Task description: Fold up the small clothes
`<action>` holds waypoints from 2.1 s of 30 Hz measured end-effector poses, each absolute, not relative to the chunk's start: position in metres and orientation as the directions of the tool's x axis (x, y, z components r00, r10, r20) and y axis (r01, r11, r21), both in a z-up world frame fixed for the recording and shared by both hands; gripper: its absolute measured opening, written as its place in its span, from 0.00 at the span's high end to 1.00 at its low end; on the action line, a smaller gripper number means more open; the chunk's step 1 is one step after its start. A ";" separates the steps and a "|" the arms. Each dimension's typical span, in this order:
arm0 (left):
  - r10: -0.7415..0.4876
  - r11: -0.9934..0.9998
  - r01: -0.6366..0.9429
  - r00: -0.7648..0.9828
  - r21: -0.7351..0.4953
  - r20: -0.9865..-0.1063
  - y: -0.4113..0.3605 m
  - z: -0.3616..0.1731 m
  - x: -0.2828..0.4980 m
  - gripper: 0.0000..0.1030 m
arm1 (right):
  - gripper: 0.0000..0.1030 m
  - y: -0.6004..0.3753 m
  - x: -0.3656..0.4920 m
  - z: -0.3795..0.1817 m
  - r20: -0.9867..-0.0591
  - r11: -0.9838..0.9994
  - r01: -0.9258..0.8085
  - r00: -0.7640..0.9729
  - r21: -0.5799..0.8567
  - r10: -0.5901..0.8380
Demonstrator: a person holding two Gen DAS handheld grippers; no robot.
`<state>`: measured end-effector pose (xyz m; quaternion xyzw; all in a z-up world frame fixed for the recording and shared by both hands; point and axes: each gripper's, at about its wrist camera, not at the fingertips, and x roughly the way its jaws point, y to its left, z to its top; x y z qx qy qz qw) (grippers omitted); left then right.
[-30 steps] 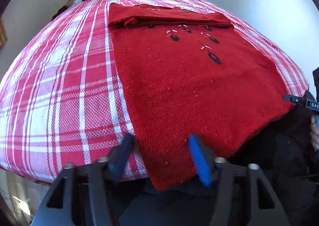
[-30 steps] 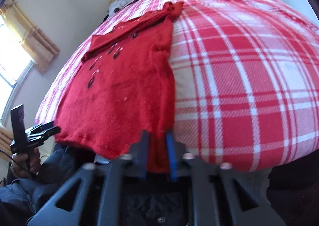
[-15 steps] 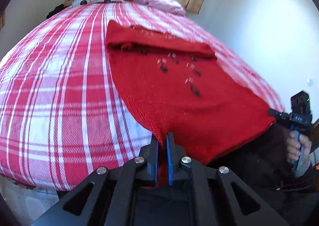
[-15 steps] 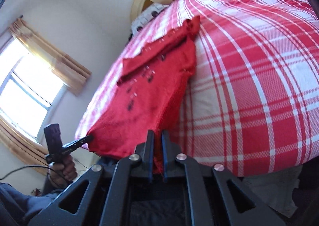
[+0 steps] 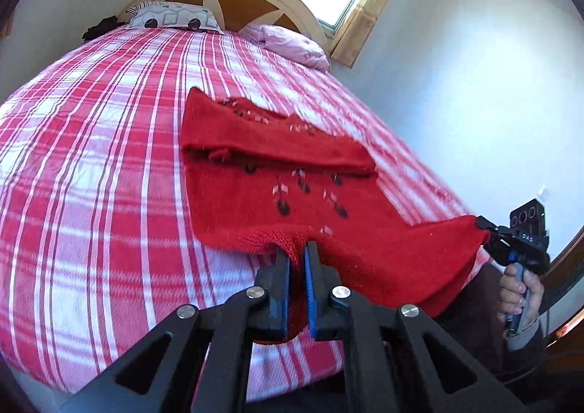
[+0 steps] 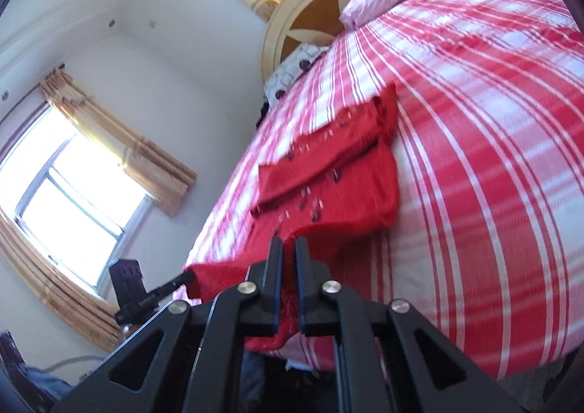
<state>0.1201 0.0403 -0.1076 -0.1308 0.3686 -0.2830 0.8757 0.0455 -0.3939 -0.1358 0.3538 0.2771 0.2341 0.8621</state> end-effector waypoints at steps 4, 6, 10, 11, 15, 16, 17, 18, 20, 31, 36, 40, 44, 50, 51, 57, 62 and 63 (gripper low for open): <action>-0.596 0.802 0.396 0.579 -0.448 -0.557 0.042 -0.097 0.146 0.94 | 0.91 -0.404 0.075 -0.126 -0.273 0.604 -0.197 0.756 0.772 0.595; -0.603 0.796 0.391 0.579 -0.462 -0.549 0.044 -0.094 0.160 0.94 | 0.91 -0.407 0.089 -0.122 -0.267 0.599 -0.192 0.762 0.777 0.590; -0.612 0.787 0.380 0.583 -0.486 -0.534 0.048 -0.087 0.188 0.94 | 0.91 -0.410 0.120 -0.110 -0.254 0.591 -0.194 0.768 0.783 0.589; -0.612 0.786 0.377 0.585 -0.489 -0.533 0.049 -0.085 0.195 0.94 | 0.91 -0.411 0.127 -0.107 -0.250 0.588 -0.197 0.767 0.785 0.591; -0.619 0.779 0.367 0.579 -0.508 -0.531 0.049 -0.081 0.228 0.94 | 0.91 -0.415 0.164 -0.095 -0.250 0.590 -0.197 0.769 0.783 0.589; -0.620 0.777 0.363 0.582 -0.514 -0.527 0.050 -0.081 0.236 0.94 | 0.91 -0.416 0.172 -0.093 -0.252 0.591 -0.194 0.770 0.783 0.587; -0.624 0.773 0.357 0.579 -0.525 -0.525 0.051 -0.080 0.245 0.94 | 0.91 -0.418 0.183 -0.091 -0.255 0.591 -0.189 0.770 0.784 0.584; -0.624 0.771 0.349 0.580 -0.532 -0.524 0.052 -0.079 0.255 0.94 | 0.91 -0.419 0.191 -0.089 -0.256 0.590 -0.185 0.770 0.786 0.584; -0.632 0.764 0.343 0.572 -0.547 -0.523 0.052 -0.080 0.273 0.94 | 0.92 -0.421 0.206 -0.085 -0.263 0.596 -0.180 0.772 0.783 0.579; -0.623 0.755 0.179 0.497 -0.631 -0.604 0.047 -0.133 0.399 0.93 | 0.92 -0.419 0.333 -0.119 -0.402 0.628 -0.051 0.729 0.776 0.555; -0.625 0.739 0.083 0.455 -0.668 -0.635 0.056 -0.162 0.431 0.92 | 0.88 -0.432 0.383 -0.159 -0.468 0.626 0.046 0.708 0.778 0.530; -0.675 0.674 0.018 0.422 -0.739 -0.605 0.074 -0.171 0.443 0.89 | 0.68 -0.445 0.393 -0.170 -0.492 0.645 0.074 0.715 0.760 0.497; -0.619 0.669 -0.062 0.506 -0.741 -0.601 0.103 -0.167 0.446 0.55 | 0.53 -0.454 0.382 -0.164 -0.487 0.661 0.075 0.738 0.747 0.467; -0.562 0.741 -0.007 0.541 -0.671 -0.626 0.111 -0.153 0.405 0.49 | 0.51 -0.415 0.336 -0.127 -0.530 0.806 -0.057 0.725 0.589 0.440; -0.531 0.785 0.026 0.544 -0.619 -0.650 0.105 -0.149 0.393 0.49 | 0.51 -0.399 0.324 -0.121 -0.556 0.835 -0.103 0.702 0.540 0.446; -0.372 0.926 0.278 0.572 -0.254 -0.731 0.050 -0.129 0.338 0.49 | 0.54 -0.326 0.311 -0.128 -0.716 0.906 -0.230 0.557 0.355 0.422; -0.302 0.919 0.384 0.534 -0.091 -0.790 0.002 -0.143 0.338 0.49 | 0.54 -0.289 0.324 -0.148 -0.793 0.925 -0.266 0.484 0.270 0.370; -0.267 0.926 0.374 0.543 -0.055 -0.796 -0.003 -0.145 0.344 0.49 | 0.54 -0.286 0.328 -0.151 -0.805 0.928 -0.267 0.470 0.261 0.362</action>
